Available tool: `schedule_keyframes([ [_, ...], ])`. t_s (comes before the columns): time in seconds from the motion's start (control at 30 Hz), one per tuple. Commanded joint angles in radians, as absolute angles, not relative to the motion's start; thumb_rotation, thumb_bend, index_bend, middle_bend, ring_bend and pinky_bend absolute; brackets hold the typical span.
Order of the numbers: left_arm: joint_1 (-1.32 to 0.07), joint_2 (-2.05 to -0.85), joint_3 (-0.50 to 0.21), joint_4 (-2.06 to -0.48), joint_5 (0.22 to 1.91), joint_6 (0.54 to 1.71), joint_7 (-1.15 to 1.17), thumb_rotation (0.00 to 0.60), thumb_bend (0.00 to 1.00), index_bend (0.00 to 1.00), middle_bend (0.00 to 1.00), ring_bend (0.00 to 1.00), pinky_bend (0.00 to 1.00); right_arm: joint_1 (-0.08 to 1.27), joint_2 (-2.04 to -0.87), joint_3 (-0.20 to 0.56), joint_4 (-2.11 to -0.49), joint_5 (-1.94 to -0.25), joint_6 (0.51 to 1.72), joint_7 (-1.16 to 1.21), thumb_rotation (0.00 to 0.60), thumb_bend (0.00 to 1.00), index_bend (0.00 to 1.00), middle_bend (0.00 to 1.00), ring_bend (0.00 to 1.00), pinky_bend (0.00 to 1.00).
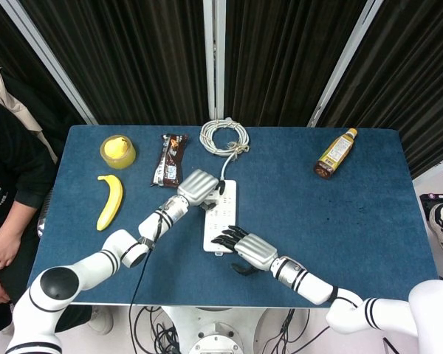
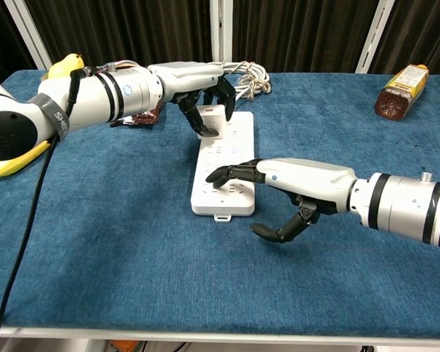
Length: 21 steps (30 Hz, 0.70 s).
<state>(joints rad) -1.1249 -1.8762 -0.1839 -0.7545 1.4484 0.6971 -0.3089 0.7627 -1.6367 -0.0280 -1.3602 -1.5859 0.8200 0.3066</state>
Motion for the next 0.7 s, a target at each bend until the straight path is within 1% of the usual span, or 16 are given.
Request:
schedule_keyframes([
  [0.03,-1.125,-1.887,-0.175,-0.724,1.457,0.713,-0.355,0.600,0.35,0.60,0.65,0.54,0.67,0.763,-1.639,-0.031,-1.358,-1.585,0.822,0.319,0.600,0.42,0.10,0.15,0.00,0.00],
  [0.43,-1.120,-1.893,-0.147,-0.685,1.487,0.770,-0.417,0.600,0.36,0.61,0.66,0.54,0.67,0.764,-1.636,-0.044,-1.348,-1.589,0.833,0.381,0.600,0.42,0.10,0.14,0.00,0.00],
  [0.7,-1.115,-1.903,-0.126,-0.660,1.504,0.794,-0.436,0.600,0.37,0.68,0.73,0.61,0.72,0.767,-1.635,-0.050,-1.343,-1.591,0.835,0.409,0.600,0.42,0.10,0.14,0.00,0.00],
])
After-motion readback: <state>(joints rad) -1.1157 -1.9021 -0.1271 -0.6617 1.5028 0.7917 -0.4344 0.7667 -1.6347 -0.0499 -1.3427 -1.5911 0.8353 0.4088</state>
